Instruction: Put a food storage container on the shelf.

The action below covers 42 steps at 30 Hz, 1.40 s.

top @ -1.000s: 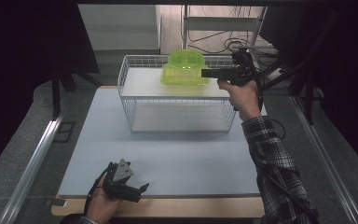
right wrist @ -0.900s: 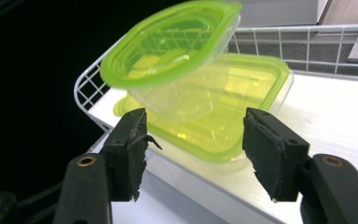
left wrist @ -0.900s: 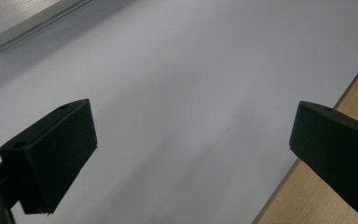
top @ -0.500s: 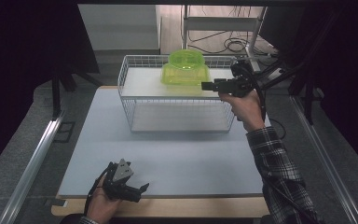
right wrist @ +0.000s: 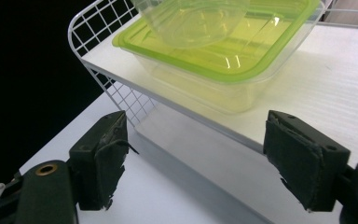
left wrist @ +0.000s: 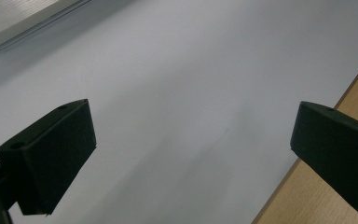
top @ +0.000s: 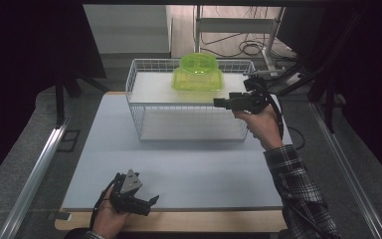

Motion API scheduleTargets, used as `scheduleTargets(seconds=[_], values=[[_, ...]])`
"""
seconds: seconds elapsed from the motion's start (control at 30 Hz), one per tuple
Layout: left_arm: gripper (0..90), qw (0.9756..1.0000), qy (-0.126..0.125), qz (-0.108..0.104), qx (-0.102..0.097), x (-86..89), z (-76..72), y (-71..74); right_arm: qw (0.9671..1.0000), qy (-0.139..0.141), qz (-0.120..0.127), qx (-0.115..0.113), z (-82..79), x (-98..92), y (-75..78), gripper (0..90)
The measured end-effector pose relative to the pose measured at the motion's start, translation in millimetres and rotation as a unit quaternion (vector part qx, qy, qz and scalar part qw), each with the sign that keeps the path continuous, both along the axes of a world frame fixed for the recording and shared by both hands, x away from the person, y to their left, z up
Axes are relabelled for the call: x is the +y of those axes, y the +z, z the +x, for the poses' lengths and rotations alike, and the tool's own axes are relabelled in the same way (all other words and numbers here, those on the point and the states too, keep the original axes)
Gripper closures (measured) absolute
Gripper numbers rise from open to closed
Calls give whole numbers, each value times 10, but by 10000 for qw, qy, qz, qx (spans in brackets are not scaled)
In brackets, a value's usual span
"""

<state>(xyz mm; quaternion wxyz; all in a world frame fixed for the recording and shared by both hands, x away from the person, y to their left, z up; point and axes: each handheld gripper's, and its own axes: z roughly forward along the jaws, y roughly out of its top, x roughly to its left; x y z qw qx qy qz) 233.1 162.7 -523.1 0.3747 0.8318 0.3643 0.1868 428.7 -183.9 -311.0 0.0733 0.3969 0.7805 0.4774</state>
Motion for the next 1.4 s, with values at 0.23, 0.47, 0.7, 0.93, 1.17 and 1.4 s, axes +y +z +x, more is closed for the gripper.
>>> scheduleTargets(seconds=[0.23,0.47,0.7,0.93,1.17,1.4], values=[[0,10000,-15,34,6,-9,-1,-4,9999,-9,-167,-36,-37,-4,-66,175],[0,10000,-11,58,-1,-9,0,-8,9993,12,-366,-80,-74,-3,-147,140],[0,10000,-12,16,-1,-12,-1,-10,9988,62,-442,-215,-151,-26,-224,90],[0,10000,-21,-47,-30,-11,-1,-13,9985,112,-488,-240,-210,-36,-301,63],[0,10000,-65,-8,-25,-15,2,-15,9978,153,-582,-283,-292,-45,-414,35],[0,10000,-74,8,-51,-19,-4,-15,9971,203,-663,-300,-350,-45,-516,27]])
